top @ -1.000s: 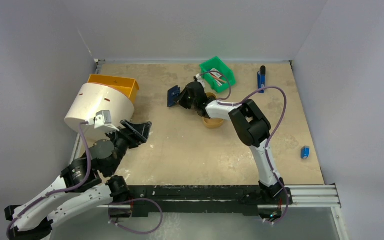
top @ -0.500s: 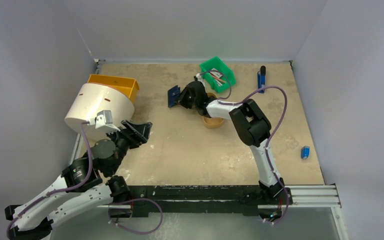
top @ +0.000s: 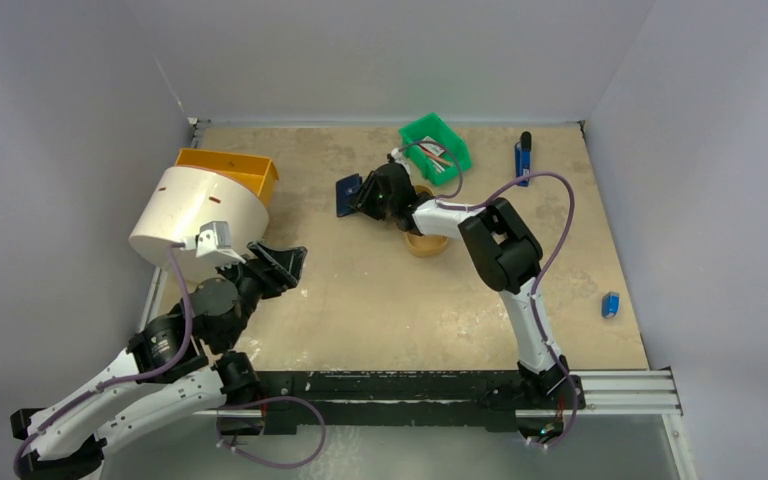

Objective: Put the credit cards into the card holder
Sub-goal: Place the card holder at the center of the board.

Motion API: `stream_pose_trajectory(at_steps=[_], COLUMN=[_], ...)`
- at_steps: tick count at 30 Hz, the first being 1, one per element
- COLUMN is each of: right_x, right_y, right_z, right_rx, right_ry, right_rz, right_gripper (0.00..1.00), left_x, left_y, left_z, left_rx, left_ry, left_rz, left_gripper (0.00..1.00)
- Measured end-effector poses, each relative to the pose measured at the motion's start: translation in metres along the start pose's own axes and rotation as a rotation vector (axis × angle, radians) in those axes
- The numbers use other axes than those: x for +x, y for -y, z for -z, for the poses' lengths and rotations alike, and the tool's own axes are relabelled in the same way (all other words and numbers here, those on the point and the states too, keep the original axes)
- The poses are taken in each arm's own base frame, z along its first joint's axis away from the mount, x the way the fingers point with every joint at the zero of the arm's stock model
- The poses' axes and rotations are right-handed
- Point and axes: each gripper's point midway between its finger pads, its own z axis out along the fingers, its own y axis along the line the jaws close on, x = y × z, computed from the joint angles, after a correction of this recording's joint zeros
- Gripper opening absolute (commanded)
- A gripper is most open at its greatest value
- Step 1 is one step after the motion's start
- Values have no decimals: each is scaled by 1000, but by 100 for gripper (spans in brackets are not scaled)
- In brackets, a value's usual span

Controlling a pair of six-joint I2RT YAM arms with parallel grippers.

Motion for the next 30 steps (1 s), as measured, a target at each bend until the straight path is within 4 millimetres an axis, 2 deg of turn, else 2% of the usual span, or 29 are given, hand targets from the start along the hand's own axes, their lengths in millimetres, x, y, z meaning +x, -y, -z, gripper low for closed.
stream_pose_trajectory(at_steps=[6,16,30], right_x=[1,0,-4], right_y=[9,18,24], right_z=[1,3,17], right_rx=[32,54,65], right_ry=[-12,-18,-20], right_rz=[9,28,79], right_gripper=[45,46,46], left_x=[1,3,6], left_y=[1,1,1], left_z=[0,-2,-4], left_rx=[-1,-8,-12], left_ry=[-1,-8,-17], left_rz=[12,8,7], left_gripper=[62,62,62])
